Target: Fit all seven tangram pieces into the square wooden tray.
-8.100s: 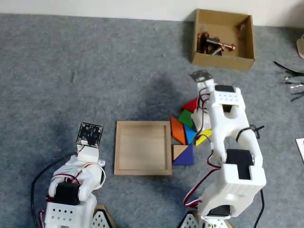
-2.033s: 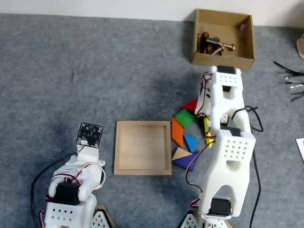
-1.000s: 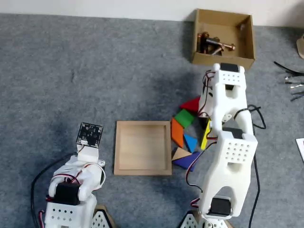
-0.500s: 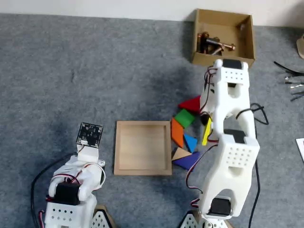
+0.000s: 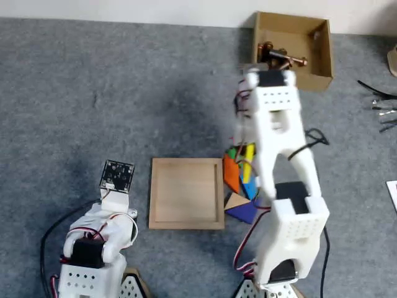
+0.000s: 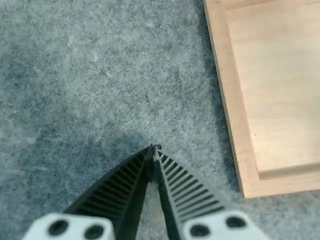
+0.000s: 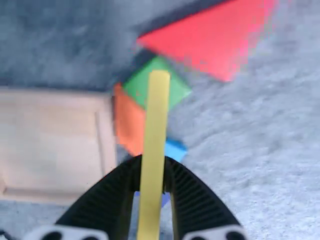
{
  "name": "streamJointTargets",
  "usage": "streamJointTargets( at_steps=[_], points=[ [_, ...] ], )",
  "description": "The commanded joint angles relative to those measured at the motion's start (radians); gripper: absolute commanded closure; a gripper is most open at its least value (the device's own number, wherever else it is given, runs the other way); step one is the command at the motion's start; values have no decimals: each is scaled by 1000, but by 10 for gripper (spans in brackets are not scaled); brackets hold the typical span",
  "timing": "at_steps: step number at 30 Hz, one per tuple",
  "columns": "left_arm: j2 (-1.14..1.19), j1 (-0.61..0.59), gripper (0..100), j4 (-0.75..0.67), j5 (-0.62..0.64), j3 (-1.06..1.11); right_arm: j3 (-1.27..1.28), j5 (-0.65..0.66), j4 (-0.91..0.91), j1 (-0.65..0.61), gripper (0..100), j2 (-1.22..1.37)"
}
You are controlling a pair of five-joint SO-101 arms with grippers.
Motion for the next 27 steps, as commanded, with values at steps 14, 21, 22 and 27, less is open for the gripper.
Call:
streamJointTargets(
  at_steps=[14, 21, 22, 27],
  points=[
    [-7, 7, 995, 6, 6, 19, 105, 98, -65, -254, 994, -91],
    [-7, 7, 995, 6, 6, 19, 197, 5, -197, -305, 994, -91],
    [-7, 7, 995, 6, 6, 19, 197, -8, -197, -311, 994, -93],
    [-7, 7, 995, 6, 6, 19, 193, -91, -200, -340, 993, -93]
  ],
)
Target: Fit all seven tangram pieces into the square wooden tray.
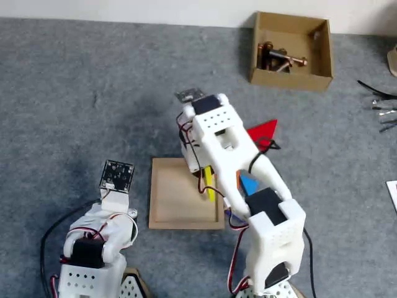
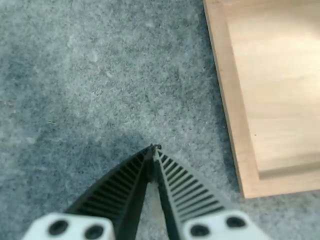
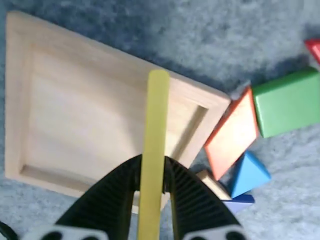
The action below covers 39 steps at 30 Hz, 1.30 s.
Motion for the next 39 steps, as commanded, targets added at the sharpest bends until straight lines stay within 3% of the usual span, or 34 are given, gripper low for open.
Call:
streamJointTargets(
  at_steps=[1, 12, 30, 39],
  points=[
    [-7, 7, 995, 6, 6, 19, -15, -60, -18, -38, 992, -85],
    [-7, 7, 995, 6, 6, 19, -7, -95, -58, -220, 992, -76],
    [-7, 7, 995, 6, 6, 19, 62, -97, -51, -223, 993, -79],
    [-7, 7, 995, 6, 6, 19, 67, -457, -91, -225, 992, -76]
  ],
)
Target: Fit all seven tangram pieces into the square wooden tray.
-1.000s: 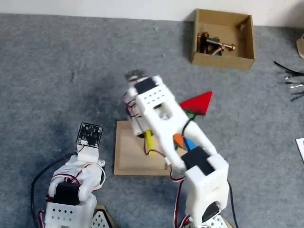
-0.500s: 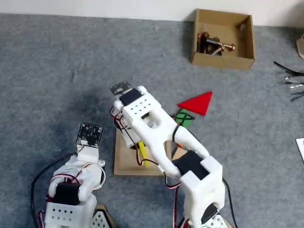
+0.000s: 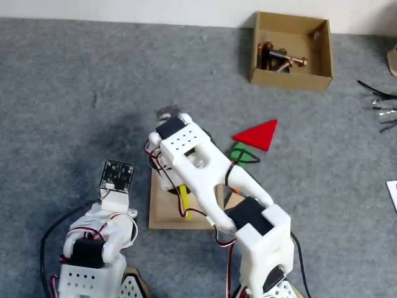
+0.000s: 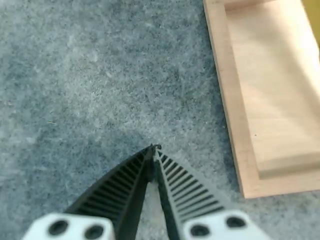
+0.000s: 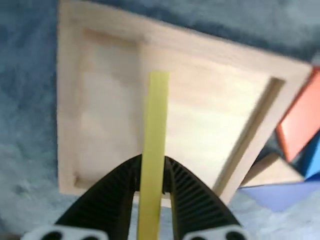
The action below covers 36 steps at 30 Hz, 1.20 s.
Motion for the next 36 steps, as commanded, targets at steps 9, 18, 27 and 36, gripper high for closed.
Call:
streamJointTargets(
  at_steps=[9, 18, 27, 36],
  points=[
    [-7, 7, 995, 6, 6, 19, -13, -218, -114, -25, 992, -76],
    [-7, 7, 995, 6, 6, 19, -8, -210, -114, -139, 992, -74],
    [-7, 7, 995, 6, 6, 19, 41, -209, -174, -119, 992, -74],
    [-7, 7, 995, 6, 6, 19, 114, -209, -240, -119, 991, -74]
  ],
)
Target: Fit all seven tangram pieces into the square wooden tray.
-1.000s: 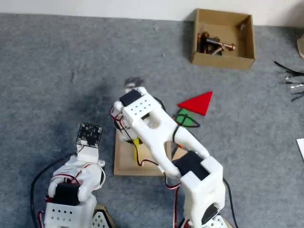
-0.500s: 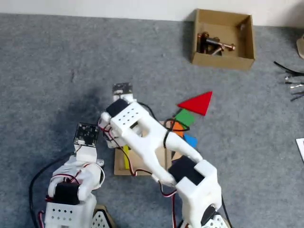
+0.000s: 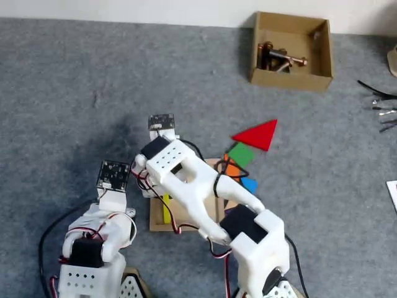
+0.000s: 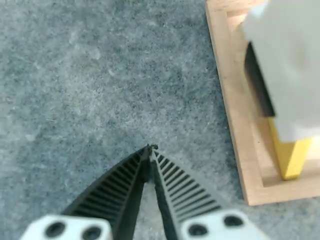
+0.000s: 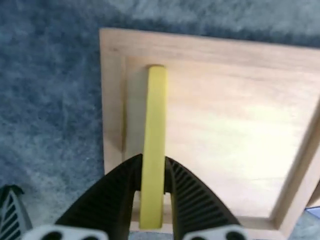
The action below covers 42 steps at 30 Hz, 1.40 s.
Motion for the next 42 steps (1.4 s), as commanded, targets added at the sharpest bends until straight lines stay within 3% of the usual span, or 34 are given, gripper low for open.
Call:
streamJointTargets(
  at_steps=[1, 7, 28, 31, 39, 42],
  points=[
    [-7, 12, 995, 6, 3, 19, -4, -5, -13, -1, 991, -68],
    [-7, 12, 995, 6, 3, 19, -1, -5, -13, -1, 923, -68],
    [-7, 12, 995, 6, 3, 19, -5, 72, -5, 2, 915, -76],
    [-7, 12, 995, 6, 3, 19, -5, 74, -4, 2, 875, -76],
    [-7, 12, 995, 6, 3, 19, -7, 78, -4, 62, 860, -76],
    [-7, 12, 995, 6, 3, 19, -7, 138, -4, 79, 860, -76]
  ],
)
